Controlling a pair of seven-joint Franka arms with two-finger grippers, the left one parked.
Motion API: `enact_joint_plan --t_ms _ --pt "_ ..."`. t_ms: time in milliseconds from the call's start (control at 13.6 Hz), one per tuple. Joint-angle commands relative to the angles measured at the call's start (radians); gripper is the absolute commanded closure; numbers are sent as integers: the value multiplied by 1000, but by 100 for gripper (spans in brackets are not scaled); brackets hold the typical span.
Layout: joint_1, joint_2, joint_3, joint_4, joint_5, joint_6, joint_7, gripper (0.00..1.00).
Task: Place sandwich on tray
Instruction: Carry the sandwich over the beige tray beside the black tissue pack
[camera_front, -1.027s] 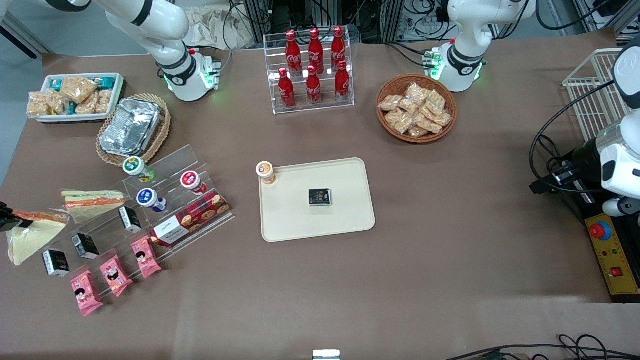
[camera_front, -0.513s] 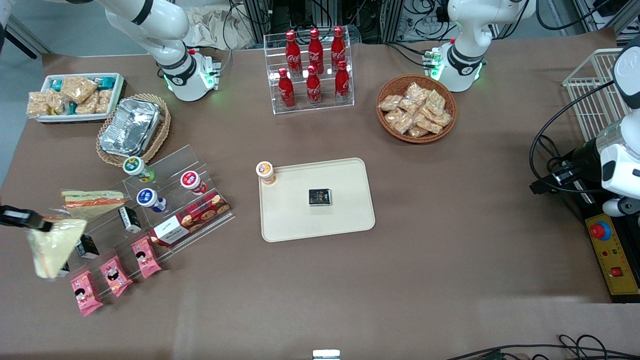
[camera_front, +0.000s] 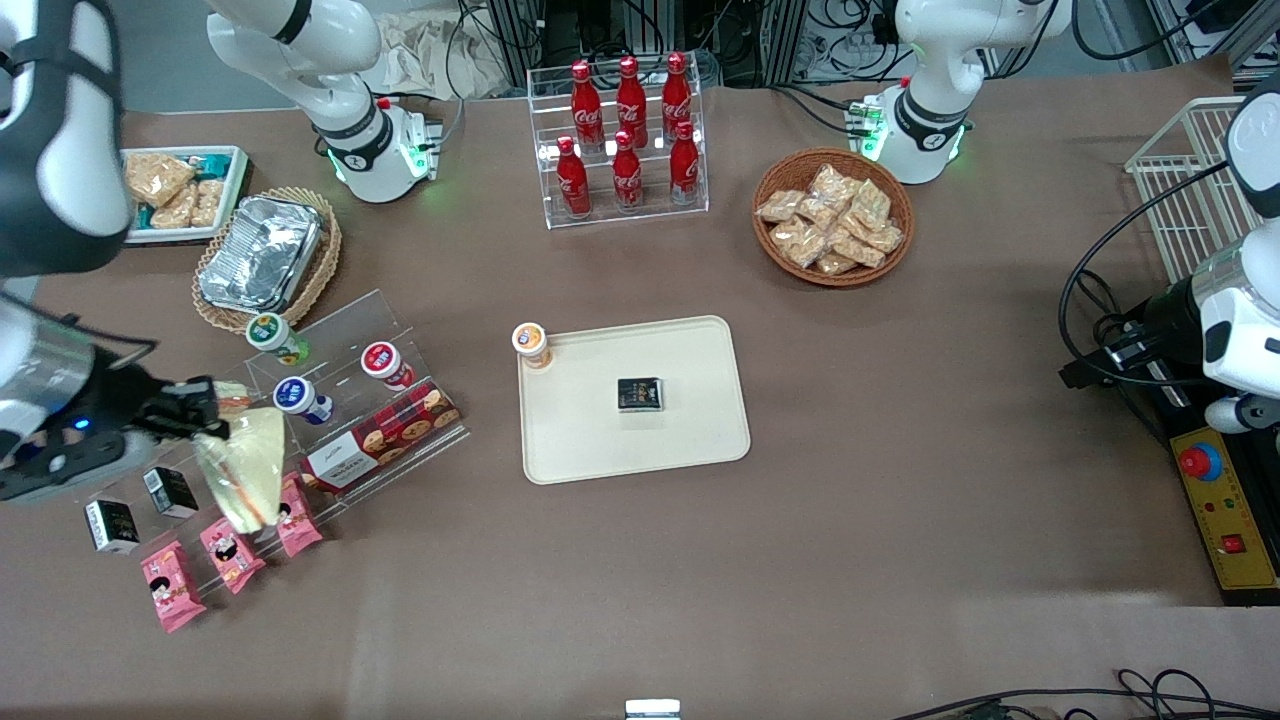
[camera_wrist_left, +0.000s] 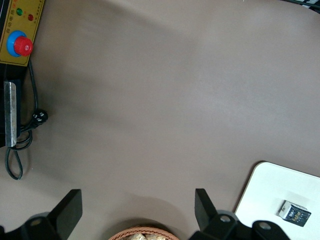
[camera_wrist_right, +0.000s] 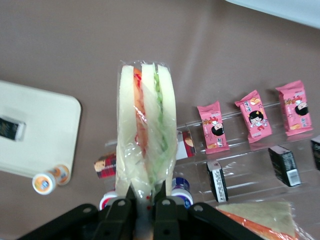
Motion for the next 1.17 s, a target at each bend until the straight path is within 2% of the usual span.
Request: enact_joint_plan --t_ms 0,587,880,953,1100 --pt "56 -24 -1 -17 -39 -25 3 85" --pt "367 87 -1 -15 -48 87 -23 84" --pt "505 199 -1 -17 -113 210 -146 84" --pt "541 225 -1 -17 -119 241 -152 85" --pt "595 275 -1 -18 -171 291 -155 85"
